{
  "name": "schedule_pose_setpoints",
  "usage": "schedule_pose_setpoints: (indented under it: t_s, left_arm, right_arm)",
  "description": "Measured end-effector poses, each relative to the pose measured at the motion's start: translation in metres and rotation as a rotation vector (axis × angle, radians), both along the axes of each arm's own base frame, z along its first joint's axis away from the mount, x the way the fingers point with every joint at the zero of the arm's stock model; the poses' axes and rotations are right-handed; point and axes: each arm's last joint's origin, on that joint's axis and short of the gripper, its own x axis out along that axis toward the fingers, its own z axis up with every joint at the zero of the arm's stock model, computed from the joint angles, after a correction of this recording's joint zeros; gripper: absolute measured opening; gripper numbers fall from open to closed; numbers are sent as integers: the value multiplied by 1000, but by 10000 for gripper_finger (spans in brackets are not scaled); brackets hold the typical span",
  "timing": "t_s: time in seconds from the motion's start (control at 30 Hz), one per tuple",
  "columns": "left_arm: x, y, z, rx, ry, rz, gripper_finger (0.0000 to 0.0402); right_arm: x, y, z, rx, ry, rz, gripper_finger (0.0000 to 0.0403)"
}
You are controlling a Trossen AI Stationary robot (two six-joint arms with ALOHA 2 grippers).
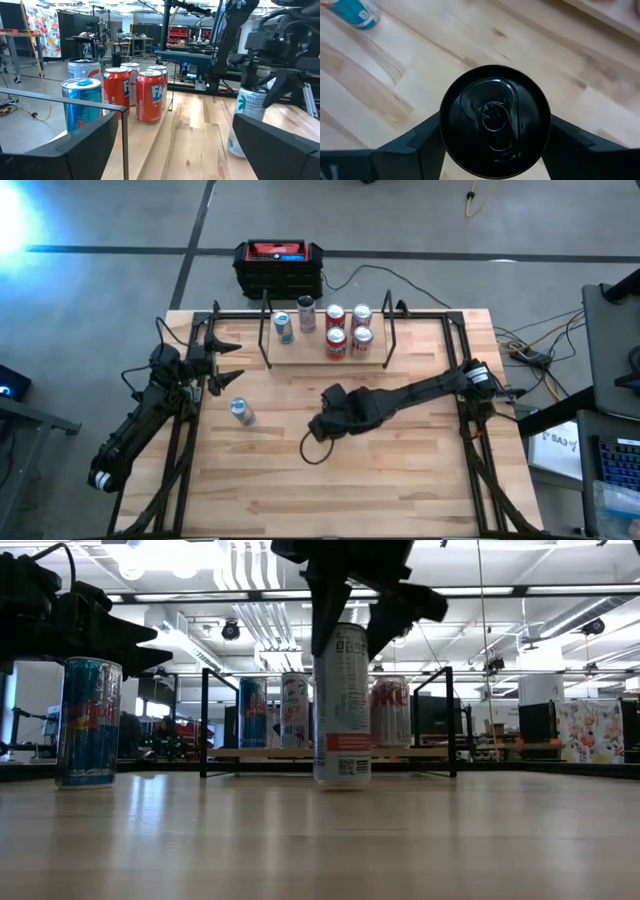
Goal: Place canned beverage on shelf
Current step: Put the white and pink soda can on the shelf aligned with the other white and pink soda can
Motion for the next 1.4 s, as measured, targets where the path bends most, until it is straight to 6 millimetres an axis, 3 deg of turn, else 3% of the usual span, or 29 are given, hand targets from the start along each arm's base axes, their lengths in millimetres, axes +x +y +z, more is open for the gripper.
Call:
schedule_pose_setpoints:
  t_s: [0.33, 0.73, 1.1, 1.4]
  left_arm:
    - [0, 0, 0, 0, 0, 0, 380]
    - [0, 0, 0, 0, 0, 0, 380]
    - [0, 0, 0, 0, 0, 0, 380]
    - [0, 0, 0, 0, 0, 0, 380]
  right_arm:
    - [13, -47, 1, 40, -3, 34, 247]
    - [22, -86, 4, 59, -44, 84, 255]
    - [22, -92, 2, 68, -27, 128, 258]
    - [22, -93, 3, 55, -30, 122, 294]
